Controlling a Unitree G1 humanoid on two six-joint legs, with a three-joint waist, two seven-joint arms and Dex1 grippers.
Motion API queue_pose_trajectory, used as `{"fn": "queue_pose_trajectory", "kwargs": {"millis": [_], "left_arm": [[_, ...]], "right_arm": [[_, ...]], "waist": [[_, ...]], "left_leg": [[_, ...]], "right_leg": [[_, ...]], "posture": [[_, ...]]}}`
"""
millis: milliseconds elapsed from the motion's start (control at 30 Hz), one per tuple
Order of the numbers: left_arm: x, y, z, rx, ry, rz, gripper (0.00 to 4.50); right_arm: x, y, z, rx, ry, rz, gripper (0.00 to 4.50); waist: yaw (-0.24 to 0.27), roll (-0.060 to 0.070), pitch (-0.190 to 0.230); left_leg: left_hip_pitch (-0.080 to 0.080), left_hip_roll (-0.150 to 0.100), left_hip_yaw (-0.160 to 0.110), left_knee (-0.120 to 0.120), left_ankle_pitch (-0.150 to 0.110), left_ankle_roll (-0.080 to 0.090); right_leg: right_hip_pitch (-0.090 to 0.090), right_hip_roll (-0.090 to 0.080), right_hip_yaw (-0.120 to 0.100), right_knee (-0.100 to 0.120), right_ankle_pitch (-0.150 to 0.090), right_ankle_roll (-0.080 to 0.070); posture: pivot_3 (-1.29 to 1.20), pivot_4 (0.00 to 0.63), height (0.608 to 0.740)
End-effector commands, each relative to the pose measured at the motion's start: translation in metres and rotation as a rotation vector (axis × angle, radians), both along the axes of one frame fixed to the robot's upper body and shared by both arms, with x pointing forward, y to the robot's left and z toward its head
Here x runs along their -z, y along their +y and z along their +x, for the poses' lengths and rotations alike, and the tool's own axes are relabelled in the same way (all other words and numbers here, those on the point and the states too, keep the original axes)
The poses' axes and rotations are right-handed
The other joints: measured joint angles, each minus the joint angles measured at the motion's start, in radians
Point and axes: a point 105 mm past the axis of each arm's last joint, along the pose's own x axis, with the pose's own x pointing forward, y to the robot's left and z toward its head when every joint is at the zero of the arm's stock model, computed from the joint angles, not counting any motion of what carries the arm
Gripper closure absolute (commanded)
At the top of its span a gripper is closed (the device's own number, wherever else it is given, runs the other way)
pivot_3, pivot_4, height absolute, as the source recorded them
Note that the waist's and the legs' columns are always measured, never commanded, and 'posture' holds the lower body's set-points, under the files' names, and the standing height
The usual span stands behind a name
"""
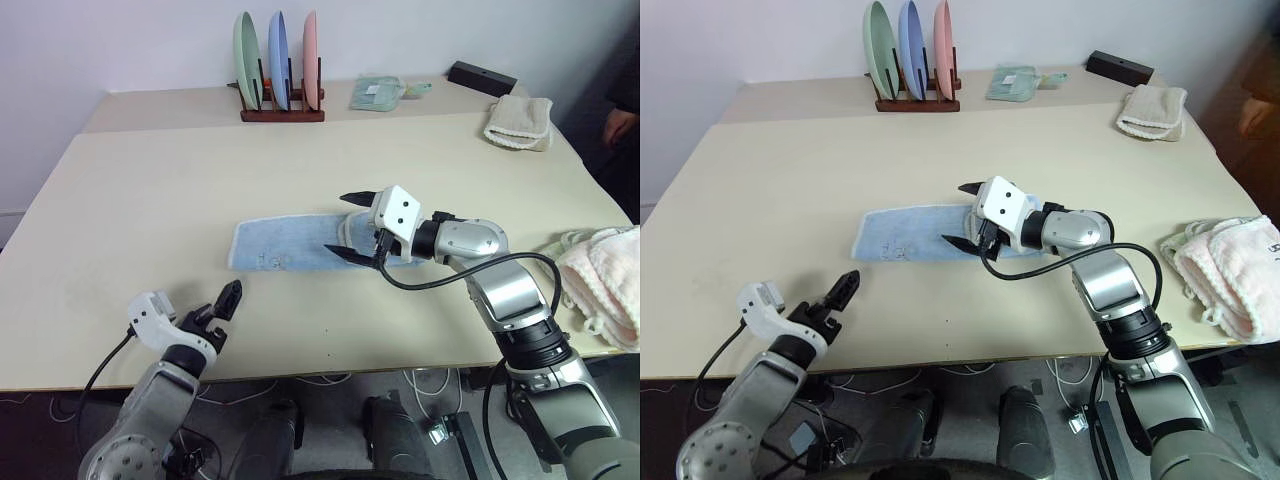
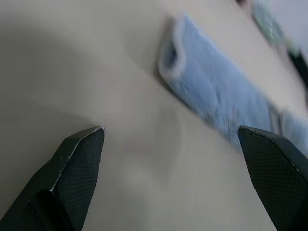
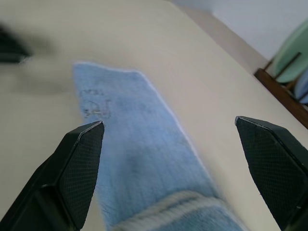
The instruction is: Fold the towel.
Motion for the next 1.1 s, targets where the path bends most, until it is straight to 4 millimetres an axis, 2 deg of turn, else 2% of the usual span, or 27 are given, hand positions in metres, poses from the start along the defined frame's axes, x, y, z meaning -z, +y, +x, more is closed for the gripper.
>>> {"fn": "queue_pose_trajectory", "kwargs": {"millis": [33, 233, 267, 333, 567, 600, 667, 767, 900, 1000, 1100], "left_arm": [[-0.006, -0.002, 0.017, -0.034, 0.008, -0.131, 0.0], [-0.012, -0.013, 0.056, -0.033, 0.026, -0.262, 0.0], [-0.012, -0.015, 0.061, -0.027, 0.03, -0.271, 0.24], [-0.013, -0.02, 0.069, -0.018, 0.042, -0.301, 0.87], [-0.015, -0.031, 0.075, 0.037, 0.045, -0.295, 4.18], [-0.016, -0.031, 0.075, 0.037, 0.042, -0.294, 4.45], [-0.023, -0.025, 0.075, 0.031, 0.004, -0.28, 4.45], [-0.041, 0.0, 0.072, -0.025, -0.099, -0.197, 4.45], [-0.072, 0.058, 0.059, -0.115, -0.237, 0.018, 4.45], [-0.094, 0.069, 0.056, -0.077, -0.31, 0.158, 4.45], [-0.114, 0.055, 0.058, 0.041, -0.388, 0.276, 4.45]], "right_arm": [[-0.013, 0.008, -0.008, -0.035, -0.053, 0.02, 0.07], [-0.012, 0.005, -0.014, -0.023, -0.056, 0.015, 0.07], [-0.012, 0.005, -0.015, -0.021, -0.056, 0.015, 0.02], [-0.013, 0.004, -0.017, -0.013, -0.057, 0.016, 0.0], [-0.014, 0.002, -0.02, 0.007, -0.056, 0.017, 0.0], [-0.014, 0.002, -0.02, 0.007, -0.056, 0.018, 0.0], [-0.014, 0.002, -0.02, 0.007, -0.054, 0.019, 0.0], [-0.014, 0.003, -0.02, 0.007, -0.052, 0.019, 0.0], [-0.012, 0.002, -0.019, 0.007, -0.049, 0.012, 0.0], [-0.009, 0.0, -0.016, 0.016, -0.042, 0.006, 0.0], [-0.003, -0.002, -0.013, 0.027, -0.034, -0.006, 0.0]], "waist": [[0.009, -0.001, 0.0], [0.014, -0.001, 0.0], [0.015, -0.001, -0.001], [0.013, -0.001, -0.001], [0.011, -0.002, 0.0], [0.011, -0.002, 0.0], [0.012, -0.002, 0.0], [0.009, -0.002, 0.0], [0.003, -0.002, 0.0], [0.006, -0.003, 0.001], [0.015, -0.005, 0.001]], "left_leg": [[0.0, -0.001, 0.0, 0.0, 0.0, 0.0], [0.0, -0.002, 0.0, 0.0, 0.0, 0.0], [0.0, -0.002, 0.0, 0.0, 0.0, 0.0], [0.0, -0.002, 0.0, 0.0, 0.0, 0.0], [0.0, -0.002, 0.0, 0.0, 0.0, 0.0], [0.0, -0.002, 0.0, 0.0, 0.0, 0.0], [0.0, -0.002, 0.001, 0.0, 0.0, 0.0], [0.0, -0.002, 0.001, 0.0, 0.0, 0.0], [0.0, -0.001, 0.001, -0.001, 0.0, 0.0], [0.0, 0.0, 0.001, -0.002, 0.0, -0.001], [-0.001, 0.0, 0.0, -0.001, 0.0, -0.001]], "right_leg": [[0.0, 0.0, 0.0, 0.0, 0.0, 0.0], [0.001, 0.0, 0.0, -0.002, 0.0, -0.001], [0.001, 0.0, 0.0, -0.003, 0.001, -0.001], [0.001, 0.0, 0.0, -0.003, 0.001, -0.001], [0.001, 0.001, 0.0, -0.004, 0.001, 0.0], [0.001, 0.001, 0.0, -0.004, 0.001, 0.0], [0.001, 0.001, 0.0, -0.004, 0.001, -0.001], [0.001, 0.001, 0.0, -0.004, 0.001, -0.001], [0.0, 0.002, 0.0, -0.004, 0.001, -0.001], [0.0, 0.003, 0.0, -0.004, 0.001, -0.002], [0.001, 0.003, 0.0, -0.006, 0.001, -0.003]], "posture": [[0.0, 0.15, 0.736], [0.0, 0.15, 0.736], [0.0, 0.15, 0.736], [0.0, 0.15, 0.736], [0.0, 0.15, 0.736], [0.0, 0.15, 0.736], [0.0, 0.15, 0.736], [0.0, 0.15, 0.736], [0.0, 0.15, 0.736], [0.0, 0.15, 0.736], [0.0, 0.15, 0.736]]}}
